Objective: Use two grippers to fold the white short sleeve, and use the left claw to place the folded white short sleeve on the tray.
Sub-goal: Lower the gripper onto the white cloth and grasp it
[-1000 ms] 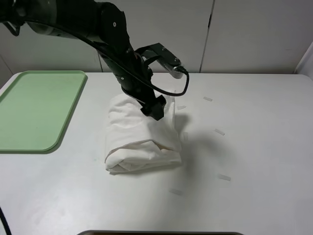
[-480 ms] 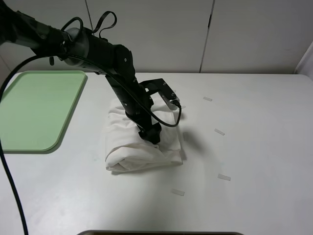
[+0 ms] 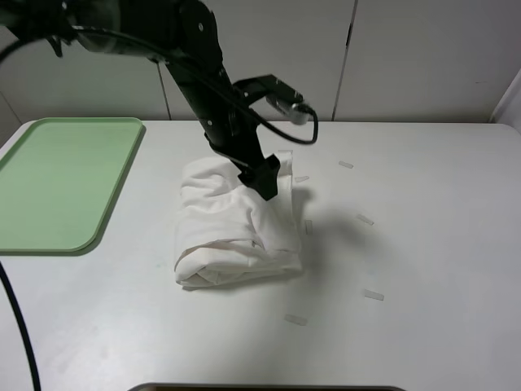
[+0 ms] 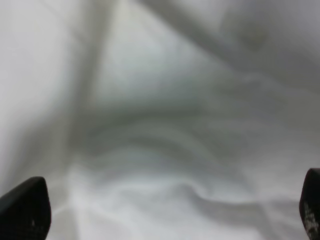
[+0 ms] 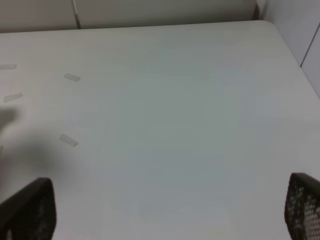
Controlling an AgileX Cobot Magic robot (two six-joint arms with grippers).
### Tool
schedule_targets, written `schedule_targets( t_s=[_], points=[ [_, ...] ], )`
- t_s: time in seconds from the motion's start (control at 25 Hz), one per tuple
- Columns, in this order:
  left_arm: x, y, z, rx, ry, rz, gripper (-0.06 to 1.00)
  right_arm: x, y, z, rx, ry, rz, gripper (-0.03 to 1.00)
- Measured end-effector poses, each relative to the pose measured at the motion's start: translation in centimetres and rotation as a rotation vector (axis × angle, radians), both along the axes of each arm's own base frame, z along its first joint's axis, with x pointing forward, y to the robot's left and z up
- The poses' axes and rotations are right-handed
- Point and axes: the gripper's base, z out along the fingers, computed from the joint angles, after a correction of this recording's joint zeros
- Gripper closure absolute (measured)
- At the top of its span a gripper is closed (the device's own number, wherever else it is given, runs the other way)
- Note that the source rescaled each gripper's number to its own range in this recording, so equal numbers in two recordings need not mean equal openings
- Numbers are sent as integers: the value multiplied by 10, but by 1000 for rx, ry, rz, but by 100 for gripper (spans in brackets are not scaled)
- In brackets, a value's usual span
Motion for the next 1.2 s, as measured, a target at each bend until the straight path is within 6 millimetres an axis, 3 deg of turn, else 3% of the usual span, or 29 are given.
schedule_targets(
  t_s=[0.08, 0.12, 0.44, 0.64, 0.8, 0.84, 1.2],
  points=[
    [-1, 4, 44, -24, -34, 68, -5, 0, 0, 0, 0, 0, 0, -3],
    [-2, 8, 53, -20, -22, 106, -5, 0, 0, 0, 0, 0, 0, -3],
    [-7, 36, 77, 50, 78, 257, -5, 0, 0, 0, 0, 0, 0, -3],
    [-15, 65, 40, 118, 221, 399, -5, 0, 0, 0, 0, 0, 0, -3],
    [-23, 71, 19, 131, 247, 467, -5, 0, 0, 0, 0, 0, 0, -3],
    [-28, 75, 6, 131, 255, 527, -5, 0, 0, 0, 0, 0, 0, -3],
    [-38, 82, -31, 116, 257, 723, -5, 0, 0, 0, 0, 0, 0, -3]
  ],
)
